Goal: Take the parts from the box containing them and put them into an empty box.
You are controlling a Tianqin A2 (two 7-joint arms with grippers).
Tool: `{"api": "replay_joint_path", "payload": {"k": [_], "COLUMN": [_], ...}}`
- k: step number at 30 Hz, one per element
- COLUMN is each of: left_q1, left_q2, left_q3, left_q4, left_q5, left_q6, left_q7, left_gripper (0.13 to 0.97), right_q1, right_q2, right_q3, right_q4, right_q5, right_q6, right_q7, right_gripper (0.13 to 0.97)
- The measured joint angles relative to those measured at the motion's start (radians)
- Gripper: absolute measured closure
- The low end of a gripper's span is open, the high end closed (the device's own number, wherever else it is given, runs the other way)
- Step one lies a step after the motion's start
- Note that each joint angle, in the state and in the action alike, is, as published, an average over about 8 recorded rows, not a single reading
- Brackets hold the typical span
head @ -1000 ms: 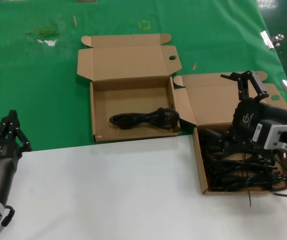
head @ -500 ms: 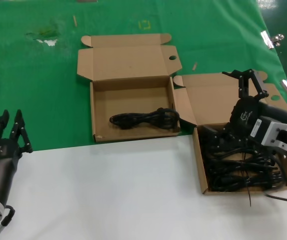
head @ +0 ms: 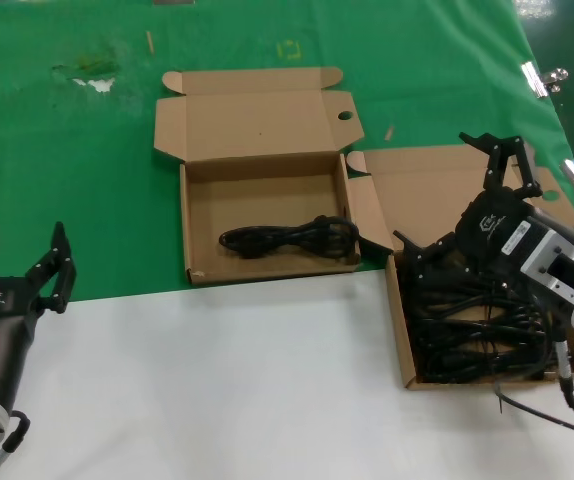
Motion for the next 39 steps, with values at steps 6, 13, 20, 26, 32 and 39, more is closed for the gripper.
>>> {"api": "replay_joint_path", "payload": {"k": [6,13,20,26,32,39], "left_q1": [0.0,0.0,0.0,0.0,0.0,0.0], "left_q2": [0.0,0.0,0.0,0.0,0.0,0.0], "left_q3": [0.0,0.0,0.0,0.0,0.0,0.0], "left_q4": [0.0,0.0,0.0,0.0,0.0,0.0], "left_q5": [0.0,0.0,0.0,0.0,0.0,0.0], "left_q6": [0.0,0.0,0.0,0.0,0.0,0.0], "left_q7": [0.0,0.0,0.0,0.0,0.0,0.001], "left_gripper": [0.539,0.458,0.305,0.228,0.169,0.132], "right_q1": [-0.023,-0.049,-0.075,-0.098,-0.121,-0.147], "right_q2": [-0.037,-0.08,-0.123,-0.159,-0.196,-0.239], "right_q3": [0.014,0.03,0.047,0.061,0.075,0.091], "right_q4": [0.001,0.003,0.004,0.005,0.006,0.008], "right_q5": [0.016,0.034,0.053,0.068,0.084,0.103], "right_q6": [0.046,0.099,0.153,0.199,0.245,0.299], "right_q7": [0.03,0.064,0.099,0.128,0.158,0.192], "right_gripper": [0.129,0.129,0.129,0.129,0.129,0.129]}}
